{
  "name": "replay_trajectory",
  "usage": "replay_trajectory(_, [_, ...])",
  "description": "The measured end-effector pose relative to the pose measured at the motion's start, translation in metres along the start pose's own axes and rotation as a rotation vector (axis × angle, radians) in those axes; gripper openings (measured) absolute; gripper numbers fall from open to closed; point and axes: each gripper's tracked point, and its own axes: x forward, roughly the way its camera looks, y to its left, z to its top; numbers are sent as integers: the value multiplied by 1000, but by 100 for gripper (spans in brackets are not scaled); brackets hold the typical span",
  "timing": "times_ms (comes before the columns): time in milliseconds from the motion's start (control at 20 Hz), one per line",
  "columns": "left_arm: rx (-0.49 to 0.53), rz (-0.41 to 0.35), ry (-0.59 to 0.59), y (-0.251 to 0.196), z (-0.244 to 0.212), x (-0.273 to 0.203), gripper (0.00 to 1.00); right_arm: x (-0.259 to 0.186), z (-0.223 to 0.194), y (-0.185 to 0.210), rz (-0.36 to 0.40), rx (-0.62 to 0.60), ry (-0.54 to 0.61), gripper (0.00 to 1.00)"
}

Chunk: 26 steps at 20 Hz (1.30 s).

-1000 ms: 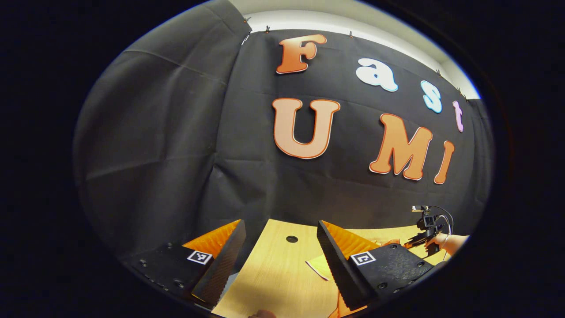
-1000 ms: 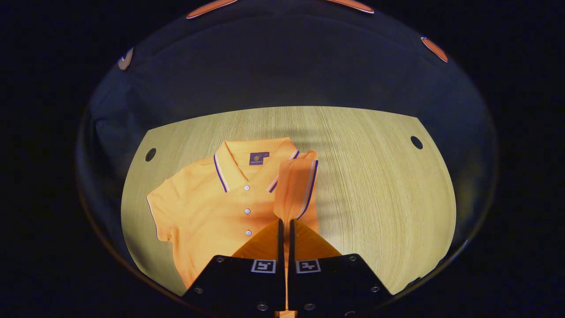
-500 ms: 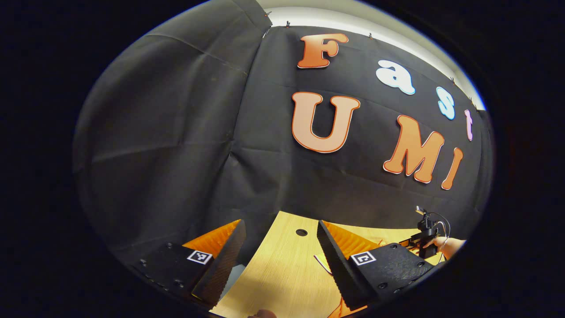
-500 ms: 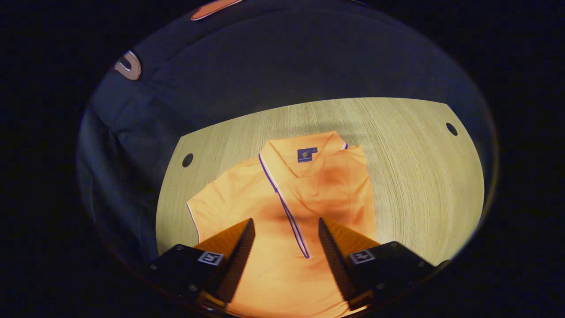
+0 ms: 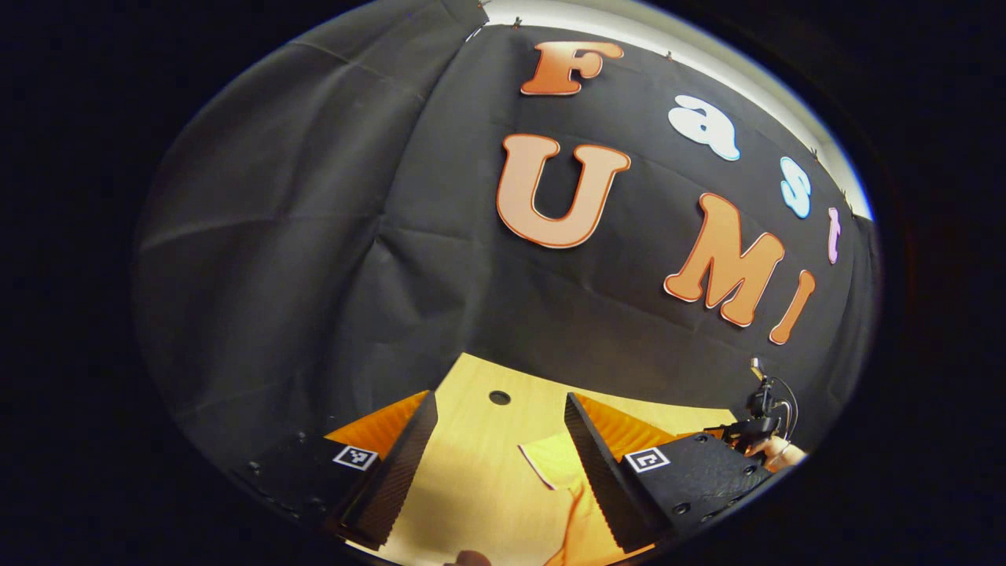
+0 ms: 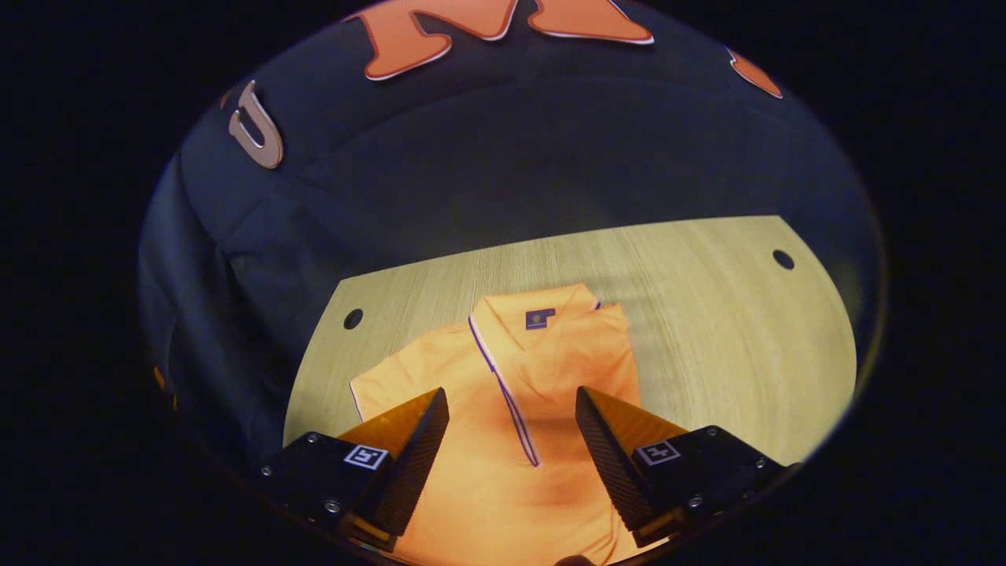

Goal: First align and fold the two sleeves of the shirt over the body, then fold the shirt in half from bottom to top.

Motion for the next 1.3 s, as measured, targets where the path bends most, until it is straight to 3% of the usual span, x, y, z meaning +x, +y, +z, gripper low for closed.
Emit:
replay_trajectory(300, [45,-13,111,-63,-32,51,98,-51,60,-12,88,44,-174,98])
replay_trajectory(500, [128,-56,220,-108,-64,88,98,-80,81,-30,126,26,-220,98])
replay_trajectory(650, [123,-63,339,-129,-101,119,98,-98,80,-41,175,10,-203,98])
replay_trajectory(850, [107,28,503,-119,-150,165,98,-114,76,-57,219,-7,-186,98])
replay_trajectory(1150, [22,192,743,-77,-234,202,98,-124,59,-86,249,-7,-126,98])
replay_trajectory(1300, [-7,236,826,-65,-267,210,98,-122,54,-100,251,6,-106,98])
